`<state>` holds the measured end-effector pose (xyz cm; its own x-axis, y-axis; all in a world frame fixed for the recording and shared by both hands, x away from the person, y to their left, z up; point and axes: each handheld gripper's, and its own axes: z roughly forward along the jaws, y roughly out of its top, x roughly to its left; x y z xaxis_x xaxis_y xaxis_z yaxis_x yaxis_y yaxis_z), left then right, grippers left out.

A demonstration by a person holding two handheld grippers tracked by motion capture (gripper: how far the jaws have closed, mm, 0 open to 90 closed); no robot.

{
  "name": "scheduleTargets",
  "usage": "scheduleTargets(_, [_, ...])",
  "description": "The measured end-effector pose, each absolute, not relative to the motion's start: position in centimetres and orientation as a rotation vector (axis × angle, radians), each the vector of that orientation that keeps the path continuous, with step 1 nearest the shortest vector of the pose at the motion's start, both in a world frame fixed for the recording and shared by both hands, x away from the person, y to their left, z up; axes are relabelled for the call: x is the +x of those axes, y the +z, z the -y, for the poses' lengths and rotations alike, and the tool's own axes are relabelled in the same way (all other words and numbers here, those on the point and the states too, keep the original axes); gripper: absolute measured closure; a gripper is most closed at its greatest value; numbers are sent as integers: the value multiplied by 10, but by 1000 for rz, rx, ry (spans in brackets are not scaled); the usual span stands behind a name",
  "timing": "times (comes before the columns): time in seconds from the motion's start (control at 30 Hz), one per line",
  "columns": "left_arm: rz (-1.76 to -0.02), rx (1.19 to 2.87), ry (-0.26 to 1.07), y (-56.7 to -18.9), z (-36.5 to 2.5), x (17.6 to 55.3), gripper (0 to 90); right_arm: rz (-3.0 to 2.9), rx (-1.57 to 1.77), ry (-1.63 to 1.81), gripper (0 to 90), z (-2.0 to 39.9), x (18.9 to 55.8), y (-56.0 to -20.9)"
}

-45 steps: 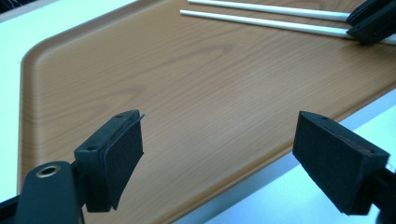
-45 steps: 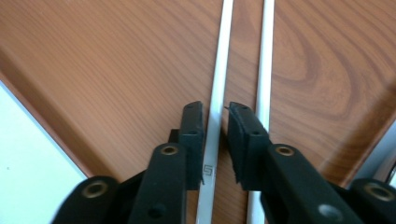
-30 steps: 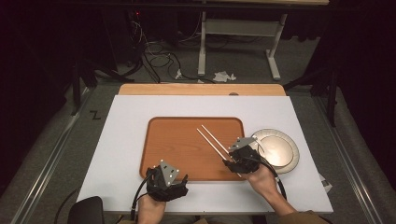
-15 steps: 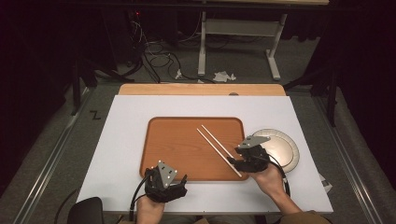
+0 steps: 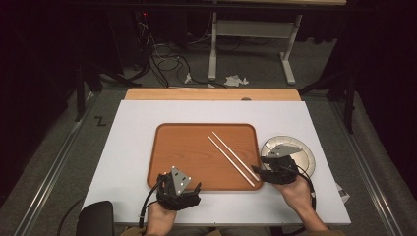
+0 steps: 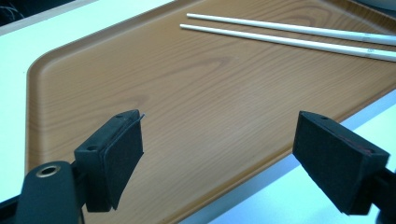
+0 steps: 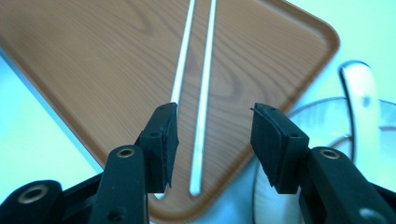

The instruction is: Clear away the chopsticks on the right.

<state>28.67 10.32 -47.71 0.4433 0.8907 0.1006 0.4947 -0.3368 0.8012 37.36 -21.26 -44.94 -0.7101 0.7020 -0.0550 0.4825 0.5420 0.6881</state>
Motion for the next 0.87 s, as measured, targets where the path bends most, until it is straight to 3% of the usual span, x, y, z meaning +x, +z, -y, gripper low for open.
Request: scheduleTargets(0.87, [-1158, 1995, 704, -478, -102, 289, 163, -2462, 960, 929, 523, 225, 360, -457])
